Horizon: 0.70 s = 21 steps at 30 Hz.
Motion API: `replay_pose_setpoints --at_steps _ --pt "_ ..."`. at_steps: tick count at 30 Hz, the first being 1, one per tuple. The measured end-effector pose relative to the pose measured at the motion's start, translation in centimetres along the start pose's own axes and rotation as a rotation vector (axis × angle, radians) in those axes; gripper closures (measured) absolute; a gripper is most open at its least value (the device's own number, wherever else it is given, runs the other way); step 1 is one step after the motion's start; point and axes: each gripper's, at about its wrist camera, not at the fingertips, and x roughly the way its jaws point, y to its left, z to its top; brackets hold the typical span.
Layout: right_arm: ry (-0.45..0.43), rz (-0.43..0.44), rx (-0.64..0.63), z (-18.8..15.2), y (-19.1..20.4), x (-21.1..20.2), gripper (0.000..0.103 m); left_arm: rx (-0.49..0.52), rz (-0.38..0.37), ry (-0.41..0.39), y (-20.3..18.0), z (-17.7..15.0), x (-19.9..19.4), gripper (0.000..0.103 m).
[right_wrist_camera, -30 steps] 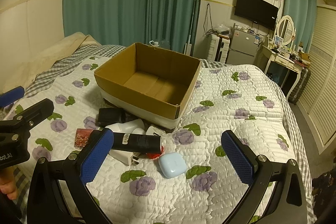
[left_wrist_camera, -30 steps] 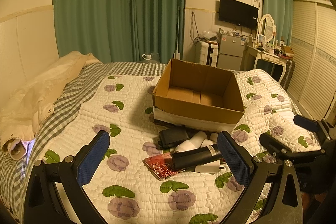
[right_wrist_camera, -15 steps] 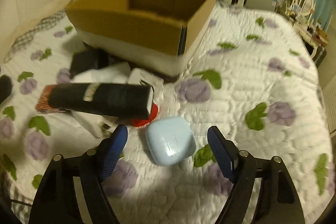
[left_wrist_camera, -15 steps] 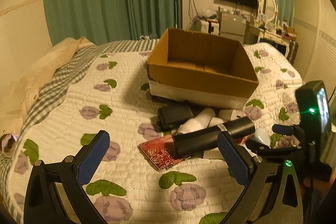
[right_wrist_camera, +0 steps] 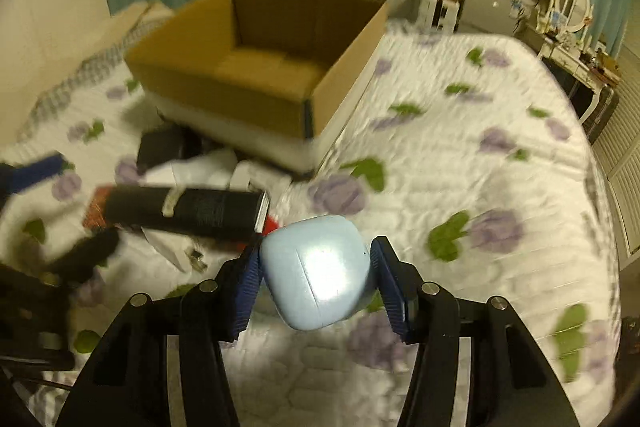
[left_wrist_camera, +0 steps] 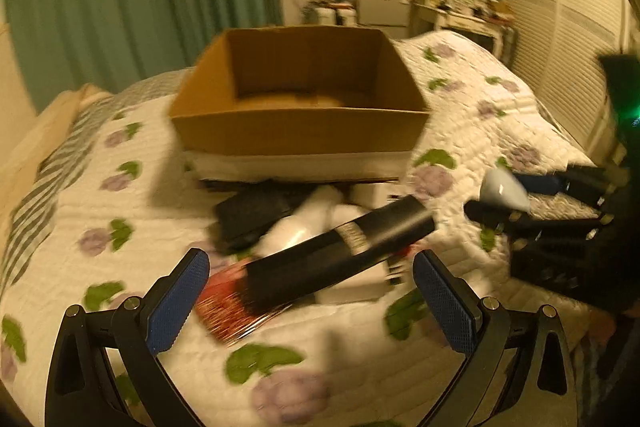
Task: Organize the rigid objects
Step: 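Grasp the light blue earbud case with the right tool while the left tool grasps the black remote, then carry the earbud case into the box and open the right tool while the left tool drops the remote in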
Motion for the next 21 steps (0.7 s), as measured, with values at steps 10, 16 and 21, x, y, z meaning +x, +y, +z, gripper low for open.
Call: replay_pose_setpoints --at_steps 10,16,21 --pt "0.016 0.034 0.064 -0.2 -2.1 0.4 0.049 0.195 -0.001 0.088 -3.7 0.6 6.2 0.007" --pt "0.008 0.039 0.058 -0.2 -2.0 0.2 0.050 0.232 -0.006 0.113 -3.8 0.9 6.2 0.056" --pt "-0.013 0.030 0.038 -0.2 -1.2 -0.8 0.050 0.205 -0.040 0.053 -3.4 1.5 3.1 0.077"
